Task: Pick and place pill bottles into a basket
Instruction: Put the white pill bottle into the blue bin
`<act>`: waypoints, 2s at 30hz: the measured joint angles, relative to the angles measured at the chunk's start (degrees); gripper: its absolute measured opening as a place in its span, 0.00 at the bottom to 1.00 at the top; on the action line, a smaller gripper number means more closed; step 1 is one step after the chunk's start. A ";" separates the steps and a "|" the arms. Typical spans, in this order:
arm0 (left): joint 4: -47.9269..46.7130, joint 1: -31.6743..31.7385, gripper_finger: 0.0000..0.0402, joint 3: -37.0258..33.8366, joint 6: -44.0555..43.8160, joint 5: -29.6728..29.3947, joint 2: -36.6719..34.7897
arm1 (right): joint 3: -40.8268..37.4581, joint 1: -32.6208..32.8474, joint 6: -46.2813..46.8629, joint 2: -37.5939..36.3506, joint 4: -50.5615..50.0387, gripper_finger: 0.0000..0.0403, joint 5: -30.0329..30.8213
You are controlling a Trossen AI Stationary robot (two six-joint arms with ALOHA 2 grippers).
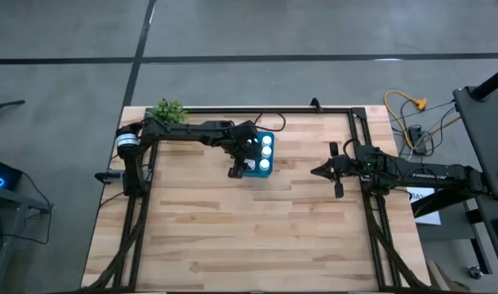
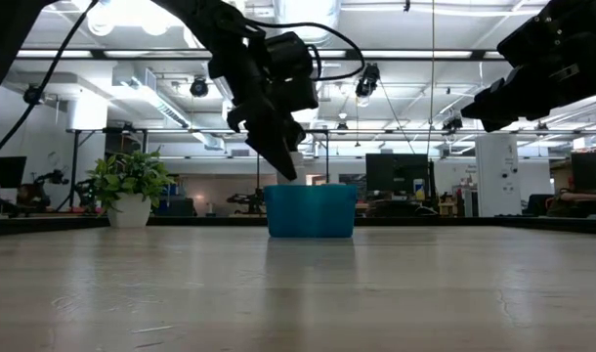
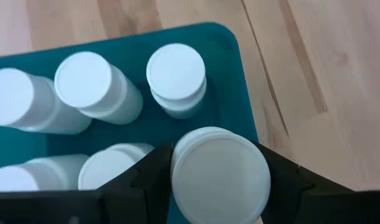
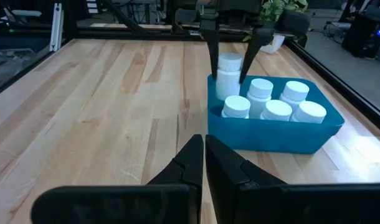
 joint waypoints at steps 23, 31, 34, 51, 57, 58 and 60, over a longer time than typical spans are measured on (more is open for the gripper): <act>3.68 0.50 0.40 -3.03 -0.22 3.15 0.35 | 0.00 -0.02 0.68 0.02 0.04 0.02 0.00; 5.70 1.47 0.40 -3.43 -0.03 2.83 0.46 | 0.00 0.00 0.92 0.07 0.09 0.02 0.00; 6.24 1.90 0.40 -3.45 -0.04 2.84 0.55 | 0.00 0.00 0.95 0.07 0.09 0.02 0.00; 6.25 3.08 0.40 -2.19 -1.51 3.21 4.83 | 0.00 -0.02 1.07 0.07 0.07 0.02 0.02; 6.21 3.08 0.40 -1.90 -1.53 3.30 5.70 | 0.00 0.00 0.92 0.07 0.04 0.02 0.00; 6.20 3.08 0.40 -1.90 -1.54 3.30 5.70 | 0.00 -0.02 0.89 0.07 0.04 0.02 0.00; 6.21 3.08 0.40 -1.90 -1.58 3.30 5.70 | 0.00 -0.02 0.87 0.07 0.06 0.02 0.00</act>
